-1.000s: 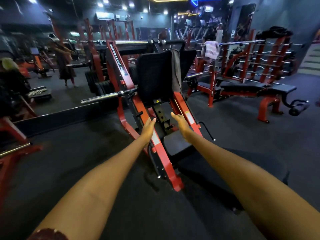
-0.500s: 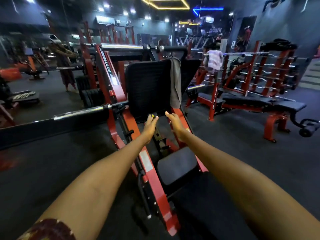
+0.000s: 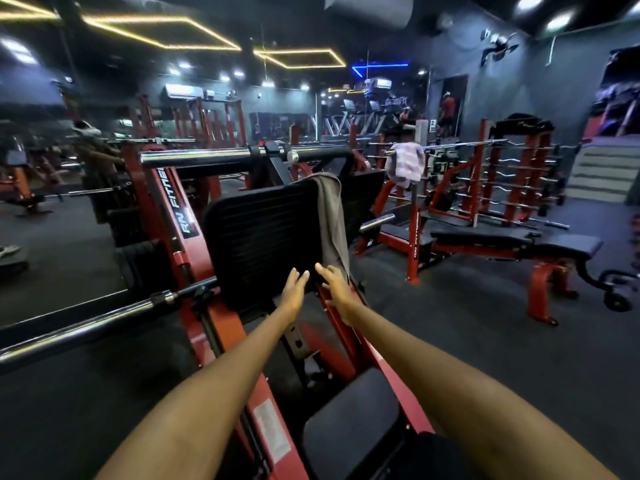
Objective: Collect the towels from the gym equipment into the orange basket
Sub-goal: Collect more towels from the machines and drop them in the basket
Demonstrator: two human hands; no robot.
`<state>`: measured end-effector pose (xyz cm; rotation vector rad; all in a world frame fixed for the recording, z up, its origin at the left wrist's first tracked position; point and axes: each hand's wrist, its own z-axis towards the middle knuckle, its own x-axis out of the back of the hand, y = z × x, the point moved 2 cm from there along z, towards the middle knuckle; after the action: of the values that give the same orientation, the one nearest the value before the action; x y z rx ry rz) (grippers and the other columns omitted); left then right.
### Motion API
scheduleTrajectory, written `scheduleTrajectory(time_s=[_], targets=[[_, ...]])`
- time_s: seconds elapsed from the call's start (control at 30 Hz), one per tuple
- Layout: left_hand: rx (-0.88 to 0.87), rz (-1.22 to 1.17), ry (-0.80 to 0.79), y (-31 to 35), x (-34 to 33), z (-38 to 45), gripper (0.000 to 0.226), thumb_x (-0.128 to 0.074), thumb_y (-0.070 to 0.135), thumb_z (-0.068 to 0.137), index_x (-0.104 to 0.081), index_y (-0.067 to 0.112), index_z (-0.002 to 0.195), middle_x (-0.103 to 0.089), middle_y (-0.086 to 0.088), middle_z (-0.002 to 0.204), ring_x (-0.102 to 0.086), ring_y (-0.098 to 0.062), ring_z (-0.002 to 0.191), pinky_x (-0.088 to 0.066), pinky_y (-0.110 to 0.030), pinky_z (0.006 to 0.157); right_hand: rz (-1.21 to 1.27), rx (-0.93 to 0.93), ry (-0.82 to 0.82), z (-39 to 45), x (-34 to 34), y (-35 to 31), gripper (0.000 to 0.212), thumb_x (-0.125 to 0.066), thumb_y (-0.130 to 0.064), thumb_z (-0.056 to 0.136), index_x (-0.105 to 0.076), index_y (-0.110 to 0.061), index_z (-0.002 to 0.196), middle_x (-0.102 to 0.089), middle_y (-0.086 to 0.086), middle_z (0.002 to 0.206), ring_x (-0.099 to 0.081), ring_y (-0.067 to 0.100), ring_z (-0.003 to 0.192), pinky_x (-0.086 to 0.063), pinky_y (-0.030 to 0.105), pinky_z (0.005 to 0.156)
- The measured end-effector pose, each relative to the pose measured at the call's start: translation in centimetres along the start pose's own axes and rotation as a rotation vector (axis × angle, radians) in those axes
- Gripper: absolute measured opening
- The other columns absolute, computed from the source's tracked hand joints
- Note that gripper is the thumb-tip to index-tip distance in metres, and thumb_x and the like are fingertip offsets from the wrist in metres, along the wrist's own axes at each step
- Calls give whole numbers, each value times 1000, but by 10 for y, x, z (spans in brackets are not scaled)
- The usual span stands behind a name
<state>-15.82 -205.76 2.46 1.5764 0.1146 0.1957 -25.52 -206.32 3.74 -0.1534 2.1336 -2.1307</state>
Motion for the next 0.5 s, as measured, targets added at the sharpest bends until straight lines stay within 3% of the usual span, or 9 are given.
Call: scheduleTrajectory(time_s=[0.13,0.27,0.33,0.5], targets=[[-35,5,30,13,-4,45,60,-38,29,101,-12,12,152,-15,-5,159,-18,-21,146,-19,-34,117,-20,34,-46,49,8,-20,70,-49,-40,95,-18,-8,150,-25,12,155,-29,28,141,-28,40,111],[-93,-5,66,38,-4,93,59,-38,26,101,-12,10,151,-14,-6,159,-17,-19,146,-16,-31,117,-15,105,-54,105,19,-51,85,-57,-56,84,-26,-7,147,-34,12,150,-36,28,137,-35,35,107],[-108,-1,82,51,-8,118,58,-38,25,101,-12,9,151,-15,-6,159,-17,-19,146,-16,-30,117,-10,115,-61,130,28,-64,72,-53,-43,92,-24,-5,147,-36,10,147,-37,27,136,-36,30,100],[-146,21,76,84,-31,176,58,-39,25,101,-15,9,151,-17,-7,158,-18,-20,146,-17,-30,117,-56,111,-105,200,44,-78,69,-52,-37,94,-21,-8,149,-30,13,152,-32,27,139,-32,37,112]])
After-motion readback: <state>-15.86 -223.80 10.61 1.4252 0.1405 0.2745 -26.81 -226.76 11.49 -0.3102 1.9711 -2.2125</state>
